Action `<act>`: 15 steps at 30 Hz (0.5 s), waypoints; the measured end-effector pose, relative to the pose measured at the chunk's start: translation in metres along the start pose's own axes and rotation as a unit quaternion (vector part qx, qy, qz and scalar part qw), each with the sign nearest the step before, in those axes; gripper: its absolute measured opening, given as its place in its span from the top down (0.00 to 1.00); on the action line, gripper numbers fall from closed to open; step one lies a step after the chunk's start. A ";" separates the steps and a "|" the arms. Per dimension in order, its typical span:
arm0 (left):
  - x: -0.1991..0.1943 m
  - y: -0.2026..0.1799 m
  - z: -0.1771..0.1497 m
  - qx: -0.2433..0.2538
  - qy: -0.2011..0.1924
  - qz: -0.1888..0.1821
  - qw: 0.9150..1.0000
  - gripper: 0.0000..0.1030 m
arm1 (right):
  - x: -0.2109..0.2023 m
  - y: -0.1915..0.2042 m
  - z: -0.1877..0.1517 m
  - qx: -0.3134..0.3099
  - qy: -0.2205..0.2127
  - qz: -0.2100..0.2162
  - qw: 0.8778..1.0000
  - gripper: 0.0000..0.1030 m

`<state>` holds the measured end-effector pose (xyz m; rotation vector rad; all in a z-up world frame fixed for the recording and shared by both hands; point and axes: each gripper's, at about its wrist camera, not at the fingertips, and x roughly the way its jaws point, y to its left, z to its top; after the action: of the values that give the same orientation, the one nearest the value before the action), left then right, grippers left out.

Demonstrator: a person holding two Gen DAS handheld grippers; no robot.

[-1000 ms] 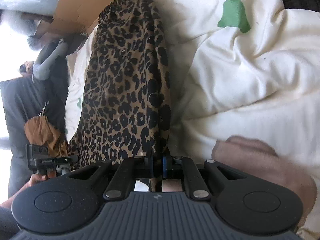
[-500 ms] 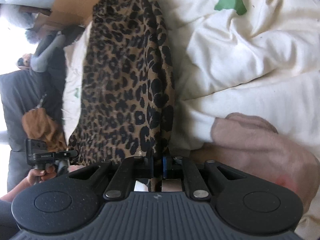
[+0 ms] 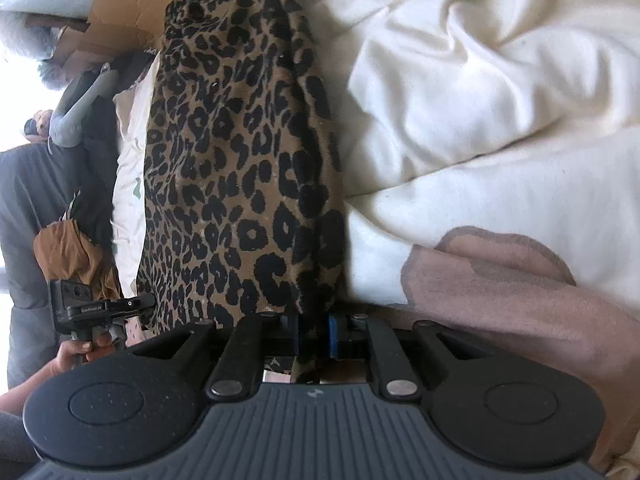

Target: Fold clothes

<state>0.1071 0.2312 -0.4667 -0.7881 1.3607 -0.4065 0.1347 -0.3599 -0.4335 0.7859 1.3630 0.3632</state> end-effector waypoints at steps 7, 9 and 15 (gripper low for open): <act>-0.015 -0.012 0.002 0.001 0.022 -0.032 0.999 0.95 | -0.014 0.014 0.004 -0.022 0.008 0.003 1.000 0.94; -0.025 -0.022 0.000 0.014 0.023 -0.036 0.999 0.95 | -0.025 0.020 0.003 -0.024 0.002 0.013 1.000 0.94; -0.048 -0.041 -0.018 0.002 0.019 -0.045 0.999 0.95 | -0.047 0.039 -0.004 -0.037 -0.004 0.026 0.999 0.94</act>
<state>0.0875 0.2309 -0.4043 -0.8452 1.3624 -0.4963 0.1289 -0.3617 -0.3726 0.7624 1.3158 0.4479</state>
